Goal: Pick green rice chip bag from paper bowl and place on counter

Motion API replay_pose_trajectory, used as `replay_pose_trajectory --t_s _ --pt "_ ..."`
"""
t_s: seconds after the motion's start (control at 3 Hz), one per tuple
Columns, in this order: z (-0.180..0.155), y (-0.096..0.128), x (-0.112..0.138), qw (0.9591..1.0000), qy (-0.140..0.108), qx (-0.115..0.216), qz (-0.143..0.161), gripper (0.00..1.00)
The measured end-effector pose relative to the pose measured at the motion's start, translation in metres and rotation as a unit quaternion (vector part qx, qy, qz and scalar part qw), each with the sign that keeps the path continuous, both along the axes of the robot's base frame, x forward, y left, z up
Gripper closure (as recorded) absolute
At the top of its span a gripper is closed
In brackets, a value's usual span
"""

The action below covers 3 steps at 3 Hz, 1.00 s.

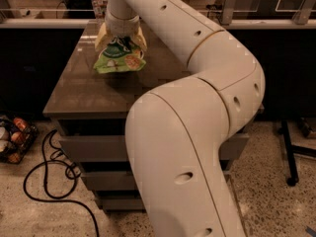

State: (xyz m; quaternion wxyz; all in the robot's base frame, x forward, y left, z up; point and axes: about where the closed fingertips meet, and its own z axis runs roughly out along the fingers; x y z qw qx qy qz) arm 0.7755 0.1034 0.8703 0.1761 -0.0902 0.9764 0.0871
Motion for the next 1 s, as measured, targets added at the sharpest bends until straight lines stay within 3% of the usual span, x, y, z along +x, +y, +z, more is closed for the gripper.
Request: replay_pose_trajectory --t_s 1.0 --pt "-0.0101 0.0031 0.0018 1.0 0.004 -0.002 0.002 0.88"
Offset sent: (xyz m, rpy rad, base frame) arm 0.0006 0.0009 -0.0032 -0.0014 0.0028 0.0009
